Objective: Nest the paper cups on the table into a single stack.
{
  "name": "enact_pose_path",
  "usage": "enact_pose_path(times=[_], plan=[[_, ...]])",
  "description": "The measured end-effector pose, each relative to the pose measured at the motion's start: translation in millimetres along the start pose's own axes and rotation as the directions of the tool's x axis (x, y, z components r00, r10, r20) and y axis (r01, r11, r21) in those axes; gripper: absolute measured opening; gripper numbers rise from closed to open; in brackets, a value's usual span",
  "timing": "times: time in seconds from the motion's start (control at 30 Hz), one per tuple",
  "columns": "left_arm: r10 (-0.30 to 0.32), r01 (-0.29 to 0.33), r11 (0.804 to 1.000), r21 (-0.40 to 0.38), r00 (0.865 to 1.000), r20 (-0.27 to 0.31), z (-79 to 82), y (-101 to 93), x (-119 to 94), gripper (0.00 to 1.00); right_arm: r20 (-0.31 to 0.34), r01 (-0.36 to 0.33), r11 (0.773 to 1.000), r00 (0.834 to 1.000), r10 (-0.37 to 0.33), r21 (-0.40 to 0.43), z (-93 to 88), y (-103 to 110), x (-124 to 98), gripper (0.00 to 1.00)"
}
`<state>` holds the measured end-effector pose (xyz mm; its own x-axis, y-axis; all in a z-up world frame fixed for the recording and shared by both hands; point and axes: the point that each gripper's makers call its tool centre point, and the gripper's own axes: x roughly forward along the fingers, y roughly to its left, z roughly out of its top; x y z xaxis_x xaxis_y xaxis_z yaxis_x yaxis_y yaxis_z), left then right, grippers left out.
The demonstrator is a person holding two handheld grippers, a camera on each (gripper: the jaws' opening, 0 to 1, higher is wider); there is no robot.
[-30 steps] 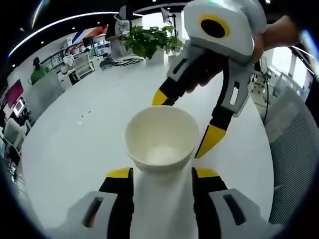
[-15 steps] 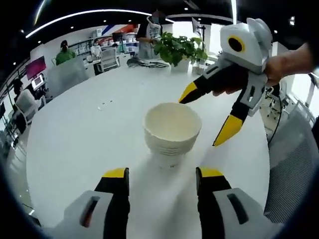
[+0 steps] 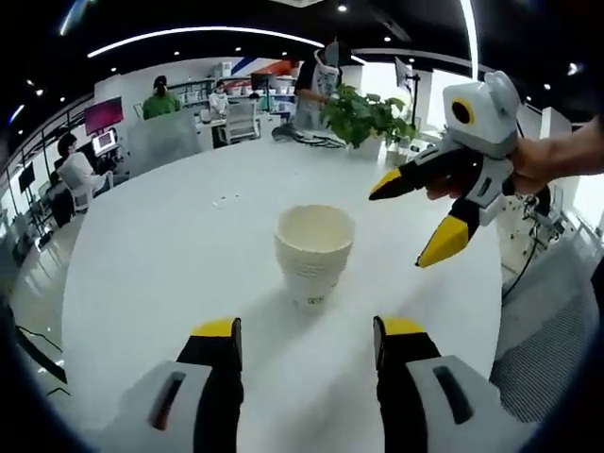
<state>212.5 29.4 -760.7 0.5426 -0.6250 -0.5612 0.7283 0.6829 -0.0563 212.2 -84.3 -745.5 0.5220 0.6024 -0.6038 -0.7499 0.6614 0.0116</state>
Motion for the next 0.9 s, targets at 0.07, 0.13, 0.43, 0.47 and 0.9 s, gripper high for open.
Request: enact_pose_path(times=[0.07,0.13,0.43,0.47,0.9], plan=[[0.009,-0.009,1.000,-0.022,1.000,0.015,0.3,-8.0,-6.9,0.55,0.009,0.014,1.000,1.000,-0.014,0.014,-2.4,-1.8,-4.4,0.68],[0.014,-0.013,1.000,-0.026,1.000,0.019,-0.5,-12.8,-12.4,0.55,0.021,0.029,0.999,0.999,-0.030,0.038,-3.7,-1.4,-12.3,0.69],[0.071,-0.067,0.994,-0.087,0.996,0.052,-12.3,-15.1,-40.8,0.55,0.052,0.086,0.991,0.994,-0.092,0.100,-14.9,4.5,-43.5,0.71],[0.078,-0.072,0.993,-0.096,0.996,0.054,-14.2,-15.8,-43.4,0.55,0.059,0.092,0.990,0.993,-0.098,0.106,-13.3,5.1,-44.5,0.71],[0.092,-0.083,0.988,-0.129,0.993,0.072,-24.5,-37.3,-66.1,0.56,0.067,0.150,0.978,0.985,-0.161,0.146,-30.1,18.8,-71.7,0.76]])
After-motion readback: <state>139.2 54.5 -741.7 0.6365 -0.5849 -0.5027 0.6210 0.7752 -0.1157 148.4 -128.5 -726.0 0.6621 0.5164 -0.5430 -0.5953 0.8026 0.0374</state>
